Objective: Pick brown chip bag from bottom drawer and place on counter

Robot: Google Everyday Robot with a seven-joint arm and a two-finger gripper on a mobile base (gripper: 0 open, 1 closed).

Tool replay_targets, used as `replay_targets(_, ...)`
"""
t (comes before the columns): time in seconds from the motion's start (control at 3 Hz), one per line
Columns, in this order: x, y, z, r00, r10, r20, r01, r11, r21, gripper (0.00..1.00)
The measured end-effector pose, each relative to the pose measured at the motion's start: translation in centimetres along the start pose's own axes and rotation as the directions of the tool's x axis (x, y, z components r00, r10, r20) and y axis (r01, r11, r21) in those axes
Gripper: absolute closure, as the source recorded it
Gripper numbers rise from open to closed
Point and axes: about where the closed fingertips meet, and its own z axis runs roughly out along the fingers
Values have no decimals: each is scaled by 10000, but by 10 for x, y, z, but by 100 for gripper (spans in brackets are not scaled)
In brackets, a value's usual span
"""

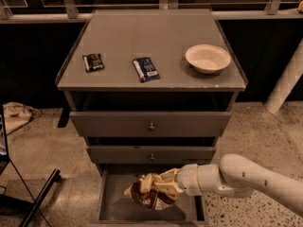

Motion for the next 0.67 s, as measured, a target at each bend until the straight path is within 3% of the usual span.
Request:
replay_targets(0.33,-46,26,-39,9971,-741,180,726,9948,720,100)
replay_targets(0.67,-105,42,-82,9873,-1479,579,1376,9786,1531,100)
